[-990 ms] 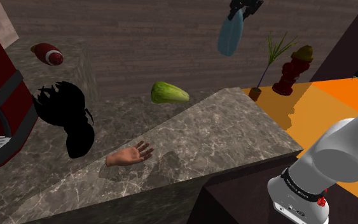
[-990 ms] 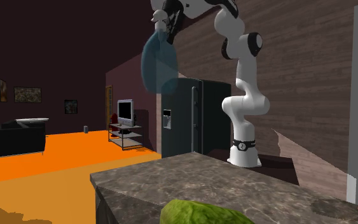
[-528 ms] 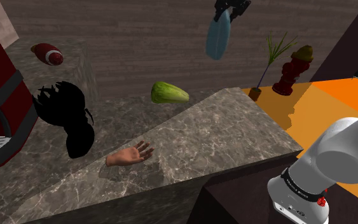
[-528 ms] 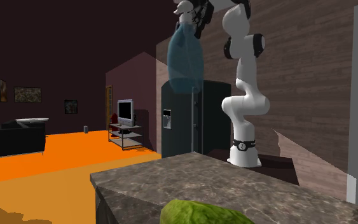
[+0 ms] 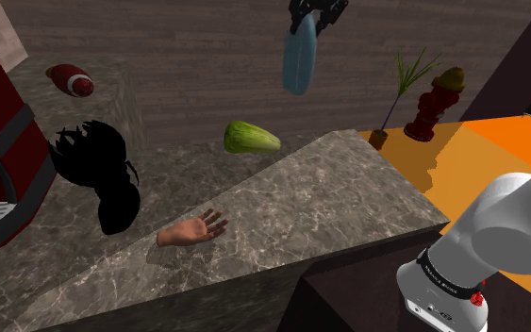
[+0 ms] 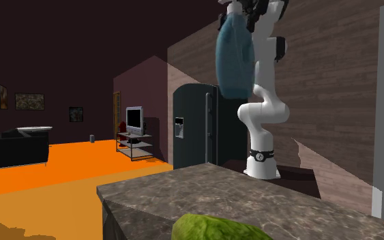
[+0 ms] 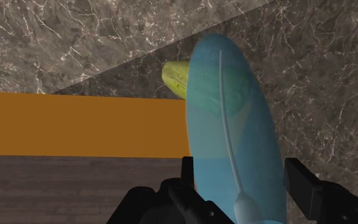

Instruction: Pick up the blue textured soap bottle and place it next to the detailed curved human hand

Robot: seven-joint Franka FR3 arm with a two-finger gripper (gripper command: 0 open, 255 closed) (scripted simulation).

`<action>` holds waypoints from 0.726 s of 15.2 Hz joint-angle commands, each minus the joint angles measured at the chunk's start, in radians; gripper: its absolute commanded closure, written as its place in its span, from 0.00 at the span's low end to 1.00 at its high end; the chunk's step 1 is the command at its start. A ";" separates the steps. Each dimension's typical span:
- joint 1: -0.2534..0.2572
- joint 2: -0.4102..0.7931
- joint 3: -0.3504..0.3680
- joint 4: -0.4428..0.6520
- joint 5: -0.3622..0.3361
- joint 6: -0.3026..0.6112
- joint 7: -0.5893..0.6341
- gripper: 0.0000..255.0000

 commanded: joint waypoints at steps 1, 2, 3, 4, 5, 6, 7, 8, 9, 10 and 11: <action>0.015 0.005 0.031 0.008 -0.012 -0.004 0.051 1.00; 0.022 0.013 0.048 0.017 -0.019 -0.006 0.076 1.00; 0.030 0.022 0.064 0.027 -0.026 -0.009 0.102 1.00; 0.038 0.031 0.080 0.038 -0.034 -0.012 0.128 1.00; 0.046 0.042 0.096 0.050 -0.041 -0.016 0.153 1.00; 0.054 0.054 0.112 0.063 -0.050 -0.020 0.179 1.00; 0.063 0.066 0.128 0.078 -0.058 -0.025 0.205 1.00; 0.071 0.080 0.144 0.095 -0.068 -0.030 0.230 1.00; 0.080 0.095 0.159 0.112 -0.077 -0.036 0.256 1.00; 0.089 0.111 0.175 0.131 -0.088 -0.042 0.281 1.00; 0.098 0.129 0.190 0.152 -0.099 -0.049 0.307 1.00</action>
